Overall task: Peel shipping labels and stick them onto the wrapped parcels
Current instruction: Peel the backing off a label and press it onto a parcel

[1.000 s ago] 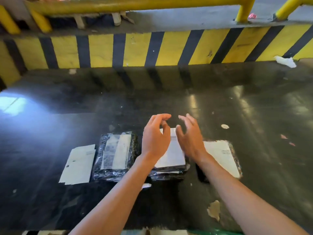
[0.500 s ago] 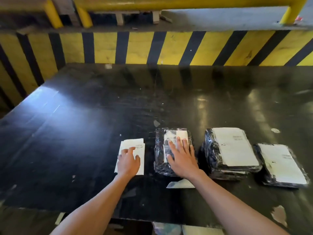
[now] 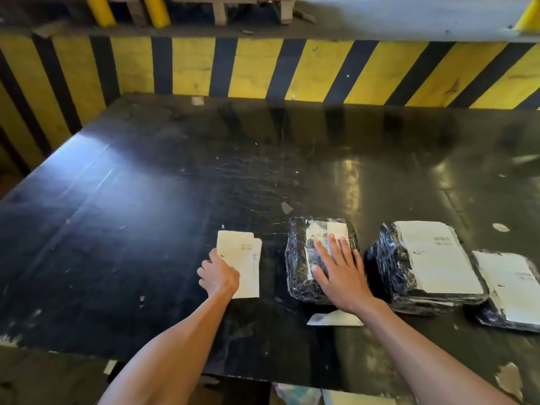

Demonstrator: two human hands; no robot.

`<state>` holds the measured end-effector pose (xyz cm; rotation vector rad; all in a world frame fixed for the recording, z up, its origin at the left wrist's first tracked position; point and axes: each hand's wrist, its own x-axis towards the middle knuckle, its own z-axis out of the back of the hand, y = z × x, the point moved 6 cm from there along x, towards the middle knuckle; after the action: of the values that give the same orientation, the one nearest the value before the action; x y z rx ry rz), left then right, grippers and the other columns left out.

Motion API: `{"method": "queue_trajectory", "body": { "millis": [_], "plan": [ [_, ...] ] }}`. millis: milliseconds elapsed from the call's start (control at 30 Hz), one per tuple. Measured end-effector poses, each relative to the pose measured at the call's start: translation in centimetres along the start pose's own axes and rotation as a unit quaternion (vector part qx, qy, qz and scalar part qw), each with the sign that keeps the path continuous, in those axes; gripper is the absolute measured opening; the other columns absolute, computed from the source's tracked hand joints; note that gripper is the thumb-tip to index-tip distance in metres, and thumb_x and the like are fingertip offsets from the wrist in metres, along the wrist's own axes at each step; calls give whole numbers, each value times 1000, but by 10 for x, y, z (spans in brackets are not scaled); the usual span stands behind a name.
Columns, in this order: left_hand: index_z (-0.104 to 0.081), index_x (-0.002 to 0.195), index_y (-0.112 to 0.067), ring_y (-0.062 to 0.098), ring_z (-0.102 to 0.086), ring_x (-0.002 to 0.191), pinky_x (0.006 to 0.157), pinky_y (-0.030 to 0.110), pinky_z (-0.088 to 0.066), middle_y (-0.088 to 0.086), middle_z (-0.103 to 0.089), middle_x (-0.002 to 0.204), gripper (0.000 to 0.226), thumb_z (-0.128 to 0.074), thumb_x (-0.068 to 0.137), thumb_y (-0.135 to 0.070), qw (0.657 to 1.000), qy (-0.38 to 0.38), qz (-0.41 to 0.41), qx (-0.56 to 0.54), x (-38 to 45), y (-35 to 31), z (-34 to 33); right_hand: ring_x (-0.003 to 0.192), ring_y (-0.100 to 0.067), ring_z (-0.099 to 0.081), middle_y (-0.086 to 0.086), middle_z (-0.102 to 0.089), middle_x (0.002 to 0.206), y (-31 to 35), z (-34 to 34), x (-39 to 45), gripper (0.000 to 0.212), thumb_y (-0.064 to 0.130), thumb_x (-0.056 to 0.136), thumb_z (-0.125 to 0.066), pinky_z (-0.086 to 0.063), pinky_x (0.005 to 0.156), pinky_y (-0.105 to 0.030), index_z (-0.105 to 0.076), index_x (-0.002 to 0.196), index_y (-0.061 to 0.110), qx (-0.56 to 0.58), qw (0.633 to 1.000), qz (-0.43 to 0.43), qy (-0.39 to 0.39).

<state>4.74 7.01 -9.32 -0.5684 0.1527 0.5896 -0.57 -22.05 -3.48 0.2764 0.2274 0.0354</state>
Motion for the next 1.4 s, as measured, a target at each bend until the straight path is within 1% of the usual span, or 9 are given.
{"method": "queue_trajectory", "body": {
  "millis": [233,367,533,800,1000,1100,1167,1300,1400],
  "plan": [
    [-43,140,-18,29,-53,124,102,46,-48,10,-48,144,41,-50,100,-10,973,18,-90,-210,-28,-36,25,148,-17,27,6,22,163,0,1,1,61,56,101,-20,13,120,-46,4,156,41,26,1000,6,10],
    [-51,126,-23,21,-57,115,92,35,-52,0,-57,131,26,-46,102,-14,935,66,-160,-309,-56,-77,52,153,-16,0,7,-11,166,-2,22,5,51,47,101,-42,-2,121,-44,-32,151,39,204,979,-24,1],
    [-56,108,-33,20,-61,100,82,36,-52,-7,-61,110,23,-45,102,-14,903,158,-225,-330,-93,-124,73,114,-6,-63,5,-67,122,-2,80,-11,28,35,98,-57,-48,89,-23,-63,123,22,605,789,-68,-79],
    [-57,103,-31,20,-61,93,70,32,-53,-3,-61,106,27,-43,99,-9,899,181,-287,-279,-125,-154,90,76,-22,-69,-17,-73,91,0,112,-31,30,31,99,-55,-44,65,-29,-70,93,6,763,643,-48,-43],
    [-53,107,-39,19,-60,100,80,43,-58,-10,-59,111,27,-48,99,-14,907,169,-303,-240,-131,-158,87,76,-20,-69,-17,-72,88,-1,119,-45,14,24,82,-70,-50,65,-25,-71,87,11,774,633,-21,-25],
    [-51,126,-35,13,-42,119,103,38,-39,-12,-45,125,40,-65,91,-23,925,4,-345,-158,-138,-161,93,78,-19,-69,-17,-72,89,0,122,-47,12,22,88,-67,-49,68,-27,-70,89,10,762,646,-22,-39],
    [-59,118,-30,9,-43,109,95,30,-34,-12,-51,117,35,-71,87,-23,887,-89,-416,-179,-161,-172,106,80,-20,-69,-16,-72,88,2,124,-47,13,21,92,-65,-47,71,-29,-70,91,9,746,663,-17,-51],
    [-66,96,-25,8,-58,75,66,22,-49,-10,-64,84,14,-73,87,-17,833,58,-471,-284,-195,-196,102,86,-21,-68,-15,-71,91,9,127,-50,16,24,93,-64,-47,74,-32,-70,95,9,722,690,12,-46],
    [-70,89,-21,9,-64,73,67,28,-55,-8,-70,83,7,-73,88,-15,832,93,-447,-315,-199,-200,96,89,-21,-68,-16,-71,93,12,130,-53,25,29,89,-64,-48,75,-32,-69,99,6,725,687,27,-36]
  ]
}}
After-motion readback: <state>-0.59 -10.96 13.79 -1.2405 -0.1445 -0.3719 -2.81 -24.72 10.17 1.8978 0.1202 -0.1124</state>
